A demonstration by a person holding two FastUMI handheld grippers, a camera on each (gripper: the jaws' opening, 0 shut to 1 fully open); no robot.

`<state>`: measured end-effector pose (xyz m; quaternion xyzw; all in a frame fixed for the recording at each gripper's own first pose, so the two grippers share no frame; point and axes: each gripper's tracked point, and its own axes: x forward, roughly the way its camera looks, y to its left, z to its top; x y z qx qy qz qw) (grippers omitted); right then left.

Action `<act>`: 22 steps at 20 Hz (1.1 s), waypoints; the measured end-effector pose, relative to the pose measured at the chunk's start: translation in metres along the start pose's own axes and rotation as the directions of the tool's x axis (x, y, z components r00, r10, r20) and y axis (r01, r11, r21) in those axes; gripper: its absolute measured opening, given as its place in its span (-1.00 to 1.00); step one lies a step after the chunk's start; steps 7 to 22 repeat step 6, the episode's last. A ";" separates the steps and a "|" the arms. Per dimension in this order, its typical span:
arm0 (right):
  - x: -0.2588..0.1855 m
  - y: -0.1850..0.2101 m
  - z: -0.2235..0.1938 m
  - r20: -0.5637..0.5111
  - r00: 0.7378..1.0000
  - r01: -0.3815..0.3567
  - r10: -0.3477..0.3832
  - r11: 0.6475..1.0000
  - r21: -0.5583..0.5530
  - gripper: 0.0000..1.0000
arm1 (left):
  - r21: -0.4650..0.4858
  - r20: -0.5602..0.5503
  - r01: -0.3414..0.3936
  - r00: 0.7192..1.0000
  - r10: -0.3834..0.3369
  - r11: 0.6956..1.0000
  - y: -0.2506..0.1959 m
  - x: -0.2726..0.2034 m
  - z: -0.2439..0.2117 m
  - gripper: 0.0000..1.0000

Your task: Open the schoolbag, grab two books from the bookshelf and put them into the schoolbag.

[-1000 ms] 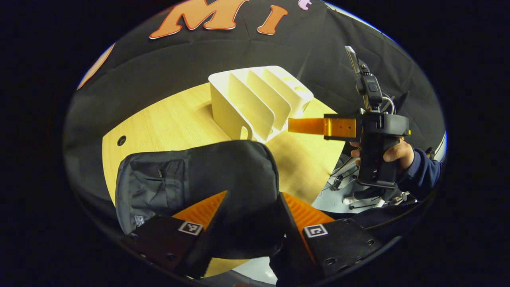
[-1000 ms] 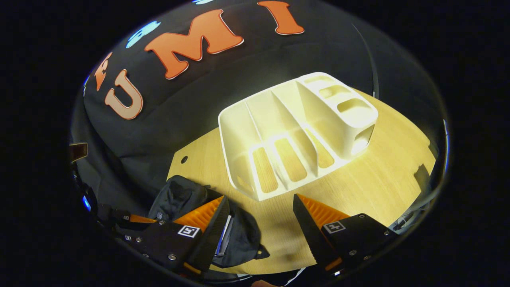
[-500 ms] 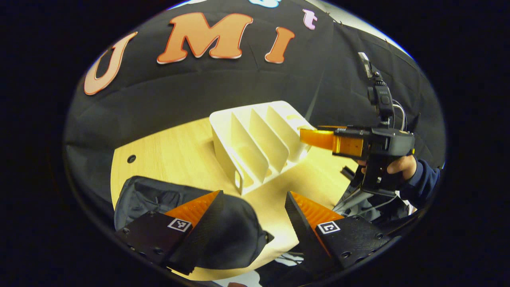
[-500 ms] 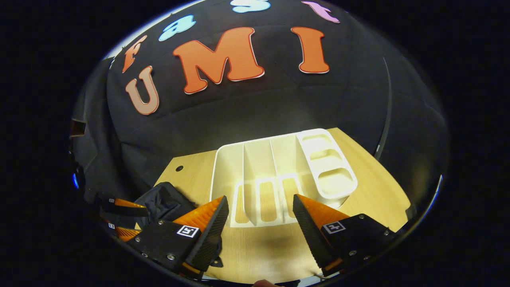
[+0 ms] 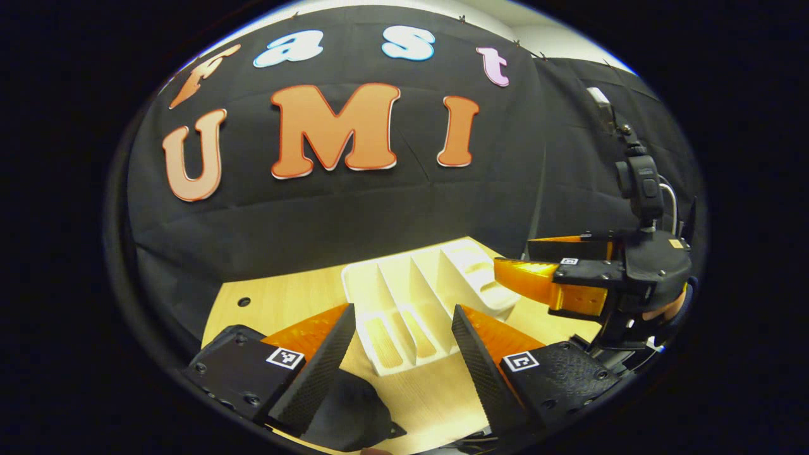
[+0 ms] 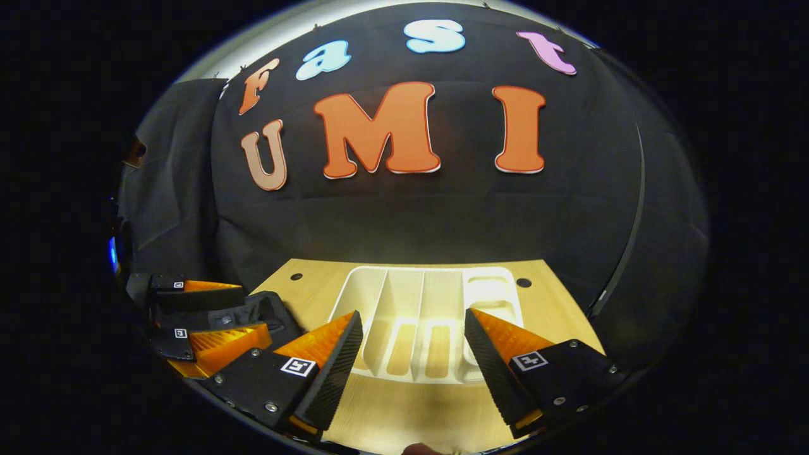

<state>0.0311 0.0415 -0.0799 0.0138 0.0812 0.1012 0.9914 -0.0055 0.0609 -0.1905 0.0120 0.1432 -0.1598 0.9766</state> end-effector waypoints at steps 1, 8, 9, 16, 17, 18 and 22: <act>-0.007 -0.005 0.008 0.023 1.000 0.000 0.000 1.000 -0.009 0.94 | -0.009 0.026 -0.020 0.999 0.020 1.000 0.000 -0.001 0.004 0.97; -0.034 -0.001 0.037 0.091 0.992 -0.090 0.089 0.996 0.004 0.93 | -0.054 0.172 -0.105 0.979 0.113 0.993 0.002 0.005 0.031 0.96; -0.034 -0.001 0.037 0.091 0.992 -0.090 0.089 0.996 0.004 0.93 | -0.054 0.172 -0.105 0.979 0.113 0.993 0.002 0.005 0.031 0.96; -0.034 -0.001 0.037 0.091 0.992 -0.090 0.089 0.996 0.004 0.93 | -0.054 0.172 -0.105 0.979 0.113 0.993 0.002 0.005 0.031 0.96; -0.034 -0.001 0.037 0.091 0.992 -0.090 0.089 0.996 0.004 0.93 | -0.054 0.172 -0.105 0.979 0.113 0.993 0.002 0.005 0.031 0.96; -0.034 -0.001 0.037 0.091 0.992 -0.090 0.089 0.996 0.004 0.93 | -0.054 0.172 -0.105 0.979 0.113 0.993 0.002 0.005 0.031 0.96; -0.034 -0.001 0.037 0.091 0.992 -0.090 0.089 0.996 0.004 0.93 | -0.054 0.172 -0.105 0.979 0.113 0.993 0.002 0.005 0.031 0.96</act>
